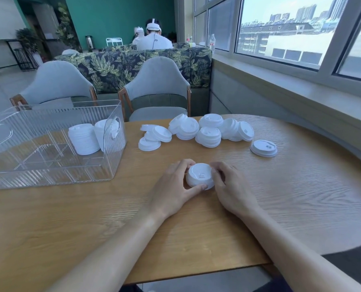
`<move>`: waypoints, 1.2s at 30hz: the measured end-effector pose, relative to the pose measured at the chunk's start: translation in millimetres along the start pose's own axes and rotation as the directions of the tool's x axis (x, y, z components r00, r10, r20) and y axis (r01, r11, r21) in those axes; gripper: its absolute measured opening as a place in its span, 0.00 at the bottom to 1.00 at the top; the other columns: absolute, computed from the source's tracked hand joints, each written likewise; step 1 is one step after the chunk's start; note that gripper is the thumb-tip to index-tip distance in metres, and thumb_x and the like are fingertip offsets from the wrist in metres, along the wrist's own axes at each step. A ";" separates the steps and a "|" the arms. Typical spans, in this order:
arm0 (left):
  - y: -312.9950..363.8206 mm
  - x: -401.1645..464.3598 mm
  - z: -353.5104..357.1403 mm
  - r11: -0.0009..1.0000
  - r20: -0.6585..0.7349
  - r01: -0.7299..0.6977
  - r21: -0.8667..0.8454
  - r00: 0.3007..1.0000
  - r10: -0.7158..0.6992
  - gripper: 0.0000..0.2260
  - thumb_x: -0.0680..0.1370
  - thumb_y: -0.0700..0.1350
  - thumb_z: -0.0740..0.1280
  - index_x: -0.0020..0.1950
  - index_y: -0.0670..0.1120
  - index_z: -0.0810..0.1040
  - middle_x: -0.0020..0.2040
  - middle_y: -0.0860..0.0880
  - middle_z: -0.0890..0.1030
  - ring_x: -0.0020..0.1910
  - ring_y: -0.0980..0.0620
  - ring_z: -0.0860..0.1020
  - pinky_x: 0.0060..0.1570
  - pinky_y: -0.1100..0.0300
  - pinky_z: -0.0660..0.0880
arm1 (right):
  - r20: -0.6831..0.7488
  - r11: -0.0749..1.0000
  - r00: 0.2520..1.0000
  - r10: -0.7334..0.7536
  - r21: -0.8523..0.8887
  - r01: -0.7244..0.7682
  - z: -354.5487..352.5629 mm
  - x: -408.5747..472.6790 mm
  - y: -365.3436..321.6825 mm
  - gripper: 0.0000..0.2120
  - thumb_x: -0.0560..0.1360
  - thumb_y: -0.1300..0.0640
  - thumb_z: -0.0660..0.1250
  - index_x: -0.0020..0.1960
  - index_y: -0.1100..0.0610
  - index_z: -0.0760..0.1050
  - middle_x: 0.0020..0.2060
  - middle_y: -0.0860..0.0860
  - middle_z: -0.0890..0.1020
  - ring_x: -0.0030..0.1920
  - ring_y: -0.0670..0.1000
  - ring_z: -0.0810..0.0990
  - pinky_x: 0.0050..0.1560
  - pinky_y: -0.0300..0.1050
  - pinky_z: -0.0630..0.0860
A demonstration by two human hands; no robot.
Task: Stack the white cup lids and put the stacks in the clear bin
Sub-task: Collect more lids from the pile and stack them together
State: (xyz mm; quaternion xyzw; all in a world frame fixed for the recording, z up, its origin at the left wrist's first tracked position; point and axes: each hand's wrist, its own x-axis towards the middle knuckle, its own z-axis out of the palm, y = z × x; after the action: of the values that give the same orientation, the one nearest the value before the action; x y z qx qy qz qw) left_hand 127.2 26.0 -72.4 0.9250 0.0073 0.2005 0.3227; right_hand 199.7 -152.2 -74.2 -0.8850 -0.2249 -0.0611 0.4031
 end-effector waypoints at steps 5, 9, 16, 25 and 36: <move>2.5 -1.0 -1.7 0.994 0.011 -0.020 0.106 1.000 0.019 0.28 0.72 0.65 0.73 0.68 0.58 0.70 0.61 0.64 0.75 0.61 0.60 0.74 0.62 0.56 0.72 | -0.017 0.999 0.999 -0.036 -0.027 0.035 -1.0 -1.5 -2.3 0.13 0.82 0.51 0.60 0.63 0.49 0.78 0.57 0.43 0.82 0.61 0.47 0.73 0.62 0.46 0.71; 3.4 -0.2 -3.4 0.991 0.009 0.001 0.137 1.000 -0.003 0.30 0.71 0.65 0.74 0.69 0.57 0.70 0.61 0.63 0.75 0.61 0.59 0.73 0.63 0.56 0.70 | -0.030 0.997 0.998 -0.052 -0.065 0.050 1.3 -1.0 -2.4 0.14 0.82 0.52 0.61 0.64 0.51 0.79 0.60 0.45 0.81 0.64 0.48 0.73 0.65 0.44 0.69; 1.9 2.7 -3.5 0.989 0.020 0.040 0.145 0.999 -0.043 0.24 0.69 0.68 0.73 0.59 0.60 0.72 0.54 0.65 0.76 0.57 0.60 0.74 0.60 0.56 0.72 | -0.028 0.992 0.998 -0.065 -0.108 0.061 1.9 0.4 -2.5 0.15 0.82 0.53 0.61 0.65 0.52 0.81 0.60 0.46 0.81 0.64 0.49 0.72 0.66 0.40 0.67; 4.6 2.4 -2.3 0.985 0.045 -0.009 0.173 0.999 0.001 0.29 0.71 0.69 0.70 0.67 0.58 0.70 0.62 0.64 0.75 0.63 0.60 0.73 0.64 0.55 0.69 | -0.015 0.996 0.998 -0.061 -0.073 0.060 -0.4 -1.1 0.3 0.16 0.83 0.50 0.59 0.67 0.51 0.78 0.62 0.44 0.79 0.66 0.47 0.71 0.67 0.43 0.68; 13.0 20.1 10.8 0.996 0.054 0.071 0.062 0.996 -0.075 0.33 0.69 0.70 0.73 0.69 0.60 0.68 0.60 0.64 0.76 0.64 0.59 0.71 0.61 0.55 0.72 | -0.170 0.987 0.976 0.135 -0.063 -0.147 -42.8 15.6 36.1 0.19 0.80 0.56 0.65 0.69 0.58 0.72 0.65 0.53 0.75 0.65 0.55 0.73 0.63 0.42 0.65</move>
State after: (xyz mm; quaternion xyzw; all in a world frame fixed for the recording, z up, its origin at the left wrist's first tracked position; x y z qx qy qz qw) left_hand 148.2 12.2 -64.9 0.9387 0.0380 0.1620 0.3020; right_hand 232.9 -199.1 -65.9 -0.9050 -0.1248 -0.1140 0.3903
